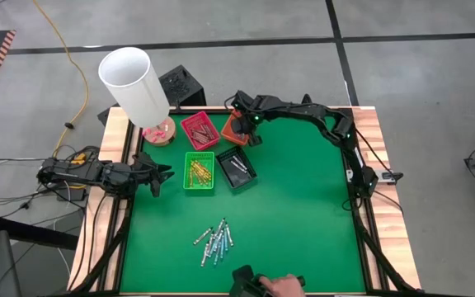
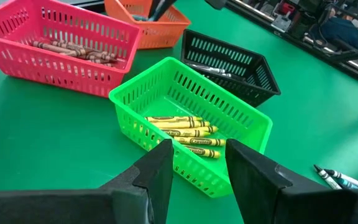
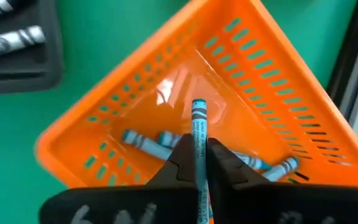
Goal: Sort crayons
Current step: Put the blue crayon into the orange bin, then put the black crayon into the black bin
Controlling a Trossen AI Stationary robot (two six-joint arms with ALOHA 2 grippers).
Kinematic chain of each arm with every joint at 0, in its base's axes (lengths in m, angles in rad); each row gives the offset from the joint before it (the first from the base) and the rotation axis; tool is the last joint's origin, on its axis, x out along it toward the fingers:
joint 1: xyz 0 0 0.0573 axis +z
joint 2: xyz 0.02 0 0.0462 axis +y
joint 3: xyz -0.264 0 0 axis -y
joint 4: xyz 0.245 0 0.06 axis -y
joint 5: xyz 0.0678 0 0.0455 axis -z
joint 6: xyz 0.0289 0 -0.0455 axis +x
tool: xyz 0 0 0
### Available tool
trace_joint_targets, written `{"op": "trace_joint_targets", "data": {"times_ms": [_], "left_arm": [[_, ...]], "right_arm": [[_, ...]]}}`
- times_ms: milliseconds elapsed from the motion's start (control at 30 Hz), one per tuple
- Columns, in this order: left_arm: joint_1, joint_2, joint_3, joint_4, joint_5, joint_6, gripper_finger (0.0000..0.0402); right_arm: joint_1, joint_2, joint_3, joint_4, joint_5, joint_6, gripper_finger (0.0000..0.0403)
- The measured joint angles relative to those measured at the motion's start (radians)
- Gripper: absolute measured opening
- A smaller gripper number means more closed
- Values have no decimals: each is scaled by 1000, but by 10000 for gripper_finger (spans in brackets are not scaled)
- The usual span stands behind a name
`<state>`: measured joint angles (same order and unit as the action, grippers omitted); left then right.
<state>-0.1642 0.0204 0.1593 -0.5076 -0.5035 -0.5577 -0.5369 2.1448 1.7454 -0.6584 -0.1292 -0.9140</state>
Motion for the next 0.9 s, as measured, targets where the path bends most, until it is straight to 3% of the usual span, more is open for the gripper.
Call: {"op": "trace_joint_targets", "data": {"times_ms": [300,567,900], "left_arm": [[0,0,0,0,0,0,137],[0,0,0,0,0,0,137],[0,0,0,0,0,0,137]], "right_arm": [[6,0,15,5,74,24,75],[7,0,107,-3,78,133,88],[36,0,346,-300,75,238,88]]}}
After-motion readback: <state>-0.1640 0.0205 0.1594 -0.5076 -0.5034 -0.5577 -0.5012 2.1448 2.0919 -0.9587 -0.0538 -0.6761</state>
